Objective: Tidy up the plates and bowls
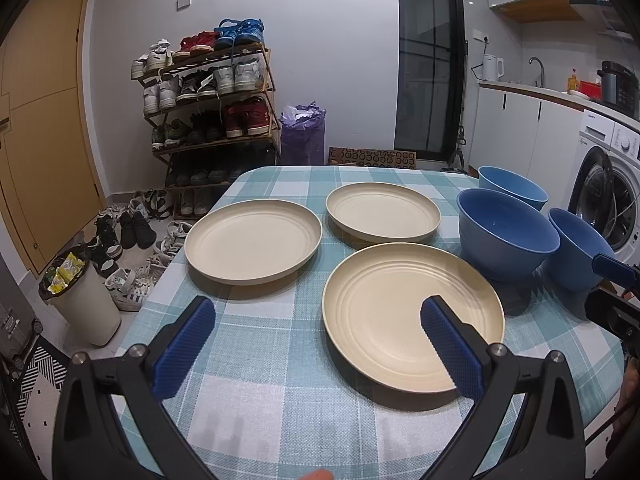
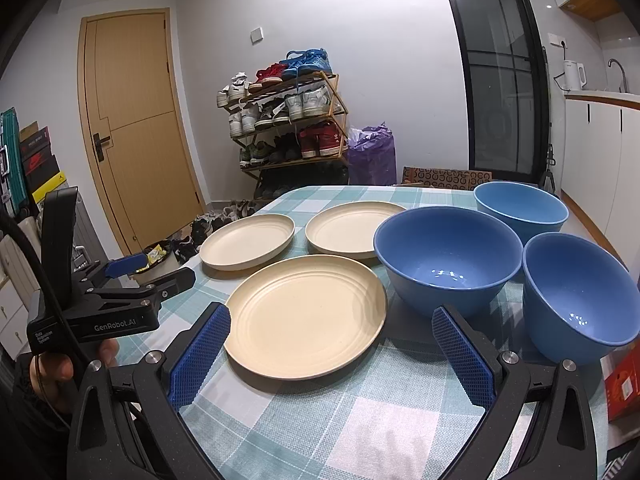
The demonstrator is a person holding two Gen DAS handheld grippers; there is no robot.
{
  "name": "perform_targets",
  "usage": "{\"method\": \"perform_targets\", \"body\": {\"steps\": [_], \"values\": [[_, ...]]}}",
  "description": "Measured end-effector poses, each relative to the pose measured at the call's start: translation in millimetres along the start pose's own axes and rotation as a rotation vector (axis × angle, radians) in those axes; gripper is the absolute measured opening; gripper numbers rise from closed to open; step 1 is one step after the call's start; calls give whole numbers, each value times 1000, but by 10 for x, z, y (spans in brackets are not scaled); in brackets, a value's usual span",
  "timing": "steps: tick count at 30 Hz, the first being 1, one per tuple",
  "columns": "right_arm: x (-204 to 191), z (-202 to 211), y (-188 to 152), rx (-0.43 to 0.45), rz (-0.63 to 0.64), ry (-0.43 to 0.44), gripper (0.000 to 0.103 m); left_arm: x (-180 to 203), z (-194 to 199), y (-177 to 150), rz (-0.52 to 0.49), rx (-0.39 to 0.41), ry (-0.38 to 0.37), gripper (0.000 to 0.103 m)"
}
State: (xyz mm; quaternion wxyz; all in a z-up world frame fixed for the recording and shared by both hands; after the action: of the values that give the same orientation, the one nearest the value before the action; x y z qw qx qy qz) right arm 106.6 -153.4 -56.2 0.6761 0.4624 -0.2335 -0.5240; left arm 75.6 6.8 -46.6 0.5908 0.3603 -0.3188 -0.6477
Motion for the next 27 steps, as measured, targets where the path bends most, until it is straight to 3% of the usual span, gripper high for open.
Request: {"method": "perform_targets", "body": {"steps": [27], "values": [[-19, 7, -11, -1, 2, 4, 103, -23, -4, 1, 2, -10, -5, 103]]}}
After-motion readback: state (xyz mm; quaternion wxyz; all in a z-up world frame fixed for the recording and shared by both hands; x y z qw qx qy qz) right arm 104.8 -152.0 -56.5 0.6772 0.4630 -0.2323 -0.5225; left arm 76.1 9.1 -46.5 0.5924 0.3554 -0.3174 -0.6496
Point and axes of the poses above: each gripper's, at about its wrist camera, not at the fingertips, and z roughly against the way its jaws point, x to its right, y to its top, the point moved 9 cm from there along -z, roughly the way its jaws point, and after that the axes turned 8 degrees about -z, right-handed, at the moved point
